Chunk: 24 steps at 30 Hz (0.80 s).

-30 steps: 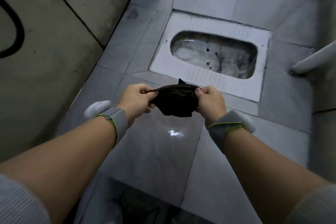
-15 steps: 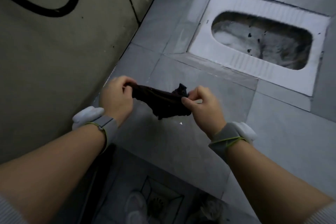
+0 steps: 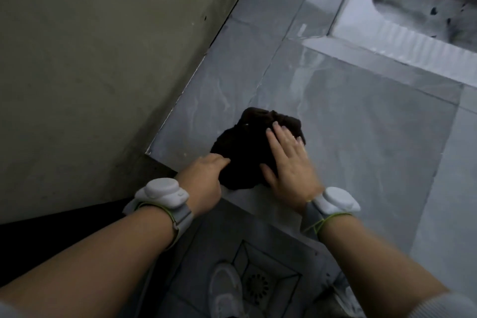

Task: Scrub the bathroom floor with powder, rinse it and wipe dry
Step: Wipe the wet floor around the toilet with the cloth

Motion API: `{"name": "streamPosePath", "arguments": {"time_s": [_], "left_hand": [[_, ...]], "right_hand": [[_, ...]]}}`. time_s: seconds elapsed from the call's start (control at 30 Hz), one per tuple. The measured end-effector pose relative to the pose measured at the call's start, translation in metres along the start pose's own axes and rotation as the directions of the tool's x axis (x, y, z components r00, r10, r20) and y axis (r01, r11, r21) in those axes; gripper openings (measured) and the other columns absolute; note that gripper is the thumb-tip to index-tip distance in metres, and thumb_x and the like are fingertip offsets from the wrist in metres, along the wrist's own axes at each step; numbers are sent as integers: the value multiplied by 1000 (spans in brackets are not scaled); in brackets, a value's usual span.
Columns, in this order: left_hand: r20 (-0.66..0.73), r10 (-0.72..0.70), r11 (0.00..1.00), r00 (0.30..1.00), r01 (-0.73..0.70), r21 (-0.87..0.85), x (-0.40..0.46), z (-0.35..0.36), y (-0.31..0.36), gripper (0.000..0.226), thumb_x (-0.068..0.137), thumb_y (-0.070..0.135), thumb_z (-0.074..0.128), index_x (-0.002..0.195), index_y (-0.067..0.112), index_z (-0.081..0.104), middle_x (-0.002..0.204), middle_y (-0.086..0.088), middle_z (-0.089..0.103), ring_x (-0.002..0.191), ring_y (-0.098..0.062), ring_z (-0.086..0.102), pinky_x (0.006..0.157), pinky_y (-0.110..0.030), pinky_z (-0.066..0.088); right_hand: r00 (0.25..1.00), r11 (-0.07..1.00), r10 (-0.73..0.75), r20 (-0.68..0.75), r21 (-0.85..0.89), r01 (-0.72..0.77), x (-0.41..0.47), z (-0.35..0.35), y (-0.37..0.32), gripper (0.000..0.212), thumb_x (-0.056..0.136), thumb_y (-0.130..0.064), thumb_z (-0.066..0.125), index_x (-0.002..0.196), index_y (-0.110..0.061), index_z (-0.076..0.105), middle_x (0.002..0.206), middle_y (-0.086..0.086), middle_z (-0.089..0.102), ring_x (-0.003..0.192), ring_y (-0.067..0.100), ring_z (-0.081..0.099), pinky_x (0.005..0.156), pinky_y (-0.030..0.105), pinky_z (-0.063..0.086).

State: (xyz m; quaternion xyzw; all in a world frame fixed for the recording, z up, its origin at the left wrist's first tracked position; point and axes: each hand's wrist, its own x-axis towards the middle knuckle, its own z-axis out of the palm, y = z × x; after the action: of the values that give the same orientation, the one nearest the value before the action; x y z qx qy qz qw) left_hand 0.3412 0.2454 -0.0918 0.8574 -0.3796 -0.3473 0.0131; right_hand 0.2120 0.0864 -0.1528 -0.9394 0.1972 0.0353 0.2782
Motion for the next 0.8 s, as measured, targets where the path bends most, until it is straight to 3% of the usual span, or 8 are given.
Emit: {"name": "streamPosePath", "arguments": {"time_s": [0.1,0.2,0.3,0.43,0.5,0.6,0.67,0.8], "left_hand": [[-38,26,999,999,-27,-41,-1,11,-14,58,90,1,41,144,19,39,153,5,31,138,-18,32,113,-30,28],[-178,-11,987,984,-18,-160,-2,12,-24,51,85,0,42,132,15,54,139,-2,49,127,-22,46,107,-30,35],[-337,-343,905,877,213,-369,-1,3,-40,43,84,4,42,120,11,63,125,-9,59,116,-28,54,97,-29,39],[-263,-555,768,789,365,-526,0,1,-57,55,83,-7,39,127,18,59,131,-8,56,118,-26,54,98,-29,41],[-278,-552,770,786,354,-530,0,3,-60,58,85,-8,38,136,15,52,140,-7,50,127,-25,47,103,-25,35],[-334,-545,779,769,316,-542,1,-1,-60,60,87,-10,37,142,12,44,148,-3,39,135,-20,37,105,-15,23],[-370,-562,765,739,296,-572,4,-5,-61,60,87,-10,36,143,12,41,150,-3,36,137,-18,34,108,-18,21],[-336,-577,756,744,333,-563,-1,-3,-65,60,89,-6,36,145,15,39,153,-1,34,140,-19,31,115,-26,22]], "right_hand": [[986,990,91,-139,-96,-105,14,26,-13,72,88,-43,45,148,-5,33,145,17,40,135,36,32,116,52,20],[974,967,102,-201,-209,-145,26,43,-40,71,86,-44,50,142,-2,42,117,18,51,110,35,39,107,52,24],[967,956,-221,-129,-227,188,25,67,-69,60,83,-39,55,134,-9,54,113,17,57,106,37,49,107,52,28],[775,762,-626,88,-145,631,42,74,-75,51,81,-36,50,127,-17,62,132,13,57,120,33,50,113,50,28],[792,778,-608,50,-161,607,75,72,-69,54,84,-38,47,128,-10,61,136,16,55,122,34,53,114,47,26],[973,962,-212,-94,-195,191,120,73,-89,64,91,-41,38,140,-1,46,148,19,41,135,36,41,117,49,18],[996,972,-66,-64,-231,50,127,84,-115,71,92,-46,26,146,-2,36,155,18,31,145,35,25,119,52,9],[911,871,-406,65,-274,408,78,99,-123,61,94,-35,26,142,-1,43,150,17,39,142,34,32,119,53,15]]}}
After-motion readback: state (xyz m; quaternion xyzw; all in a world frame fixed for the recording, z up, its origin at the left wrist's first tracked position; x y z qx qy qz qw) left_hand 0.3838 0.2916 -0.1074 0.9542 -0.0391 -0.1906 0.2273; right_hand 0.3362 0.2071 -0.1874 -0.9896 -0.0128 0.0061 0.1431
